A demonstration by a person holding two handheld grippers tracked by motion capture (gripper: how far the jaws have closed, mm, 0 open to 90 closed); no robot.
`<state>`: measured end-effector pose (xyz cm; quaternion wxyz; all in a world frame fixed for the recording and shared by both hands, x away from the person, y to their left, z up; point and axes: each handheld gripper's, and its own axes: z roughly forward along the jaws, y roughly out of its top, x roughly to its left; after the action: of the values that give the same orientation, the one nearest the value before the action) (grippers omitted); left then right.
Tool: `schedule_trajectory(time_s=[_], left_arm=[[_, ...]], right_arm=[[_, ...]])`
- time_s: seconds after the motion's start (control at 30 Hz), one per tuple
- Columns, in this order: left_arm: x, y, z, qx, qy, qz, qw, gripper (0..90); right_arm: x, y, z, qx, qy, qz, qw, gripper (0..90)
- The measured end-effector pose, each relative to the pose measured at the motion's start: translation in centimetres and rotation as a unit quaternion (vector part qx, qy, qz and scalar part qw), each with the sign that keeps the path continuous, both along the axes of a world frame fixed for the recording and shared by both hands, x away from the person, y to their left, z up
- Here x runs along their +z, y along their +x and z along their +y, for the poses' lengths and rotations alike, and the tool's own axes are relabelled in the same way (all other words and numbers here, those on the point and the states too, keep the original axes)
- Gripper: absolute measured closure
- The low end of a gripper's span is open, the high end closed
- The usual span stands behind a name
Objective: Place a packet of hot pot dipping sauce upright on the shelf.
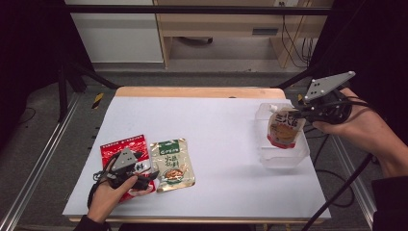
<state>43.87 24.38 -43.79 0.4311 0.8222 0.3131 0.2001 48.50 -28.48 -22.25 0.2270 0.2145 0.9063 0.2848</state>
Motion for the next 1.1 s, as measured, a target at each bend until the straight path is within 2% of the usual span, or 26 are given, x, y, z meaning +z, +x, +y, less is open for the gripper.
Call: schedule_trajectory(time_s=[0.33, 0.53, 0.73, 1.1], left_arm=[[0.0, -0.2, -0.1, -0.004, 0.001, -0.001, 1.0, 6.8], [-0.1, -0.2, -0.1, -0.003, 0.002, 0.001, 1.0, 6.8], [-0.2, -0.1, -0.1, -0.004, 0.002, 0.002, 1.0, 6.8], [-0.2, -0.1, -0.2, -0.004, 0.004, 0.004, 1.0, 6.8]], right_arm=[[-2.2, 0.5, -0.7, 0.015, -0.001, 0.015, 0.9998, 88.8], [-3.1, 0.9, -1.0, 0.019, 0.012, 0.02, 0.9995, 88.8], [-3.9, 1.3, -1.2, 0.021, 0.011, 0.028, 0.9993, 88.7], [-5.4, 1.6, -1.8, 0.022, 0.025, 0.04, 0.9986, 88.6]])
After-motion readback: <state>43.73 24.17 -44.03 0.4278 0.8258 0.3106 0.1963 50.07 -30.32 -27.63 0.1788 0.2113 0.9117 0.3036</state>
